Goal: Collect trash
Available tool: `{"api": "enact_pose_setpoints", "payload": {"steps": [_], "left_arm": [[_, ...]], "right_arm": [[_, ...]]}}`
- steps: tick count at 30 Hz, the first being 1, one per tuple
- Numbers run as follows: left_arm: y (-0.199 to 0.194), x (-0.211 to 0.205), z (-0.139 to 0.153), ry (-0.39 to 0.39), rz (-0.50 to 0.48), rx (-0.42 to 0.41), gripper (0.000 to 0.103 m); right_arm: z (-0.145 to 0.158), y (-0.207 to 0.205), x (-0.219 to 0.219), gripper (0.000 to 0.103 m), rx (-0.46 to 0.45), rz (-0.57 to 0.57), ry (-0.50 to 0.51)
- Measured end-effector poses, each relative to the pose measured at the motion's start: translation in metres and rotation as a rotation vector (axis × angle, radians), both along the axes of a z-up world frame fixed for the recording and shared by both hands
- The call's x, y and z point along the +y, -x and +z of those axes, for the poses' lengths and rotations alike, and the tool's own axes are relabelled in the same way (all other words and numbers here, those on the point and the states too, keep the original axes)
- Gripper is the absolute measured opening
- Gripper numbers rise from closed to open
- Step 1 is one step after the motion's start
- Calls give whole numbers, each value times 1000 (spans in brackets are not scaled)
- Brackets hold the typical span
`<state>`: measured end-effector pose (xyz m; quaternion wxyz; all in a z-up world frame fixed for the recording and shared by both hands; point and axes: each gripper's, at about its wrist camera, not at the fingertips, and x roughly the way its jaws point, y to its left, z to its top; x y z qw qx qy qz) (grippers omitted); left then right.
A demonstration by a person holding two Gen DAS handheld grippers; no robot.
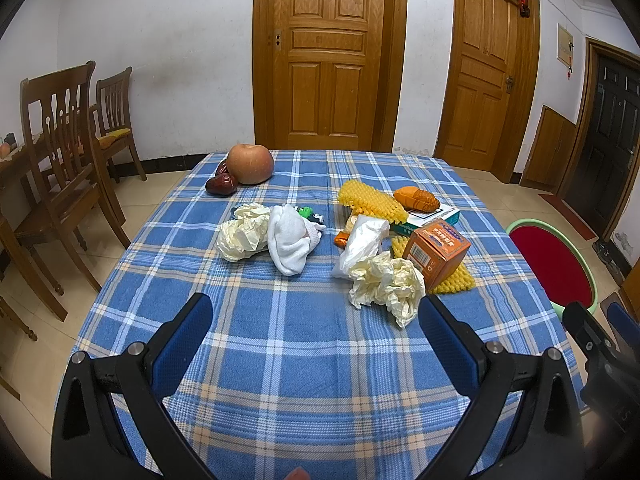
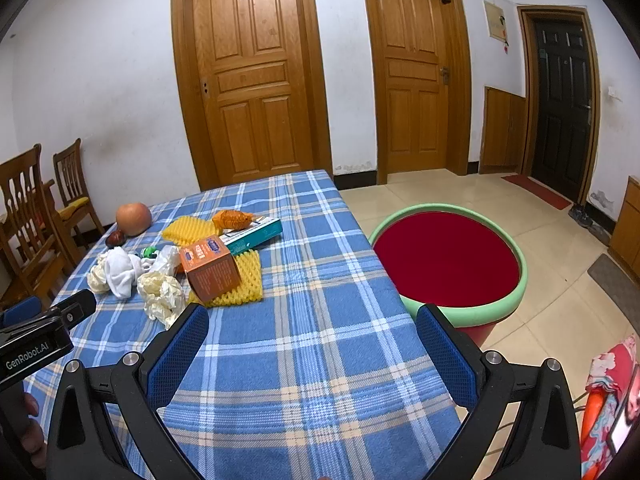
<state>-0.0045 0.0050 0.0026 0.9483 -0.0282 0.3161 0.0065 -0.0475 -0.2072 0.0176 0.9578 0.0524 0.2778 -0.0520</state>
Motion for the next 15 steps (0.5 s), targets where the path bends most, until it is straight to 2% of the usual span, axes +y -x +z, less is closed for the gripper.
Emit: {"api": "enact_pose_setpoints", "payload": {"steps": [15], "left_arm": [[1, 1, -3, -2, 4, 8, 101]], "right_arm": [[-1, 0, 1, 103, 4, 2, -2]]}}
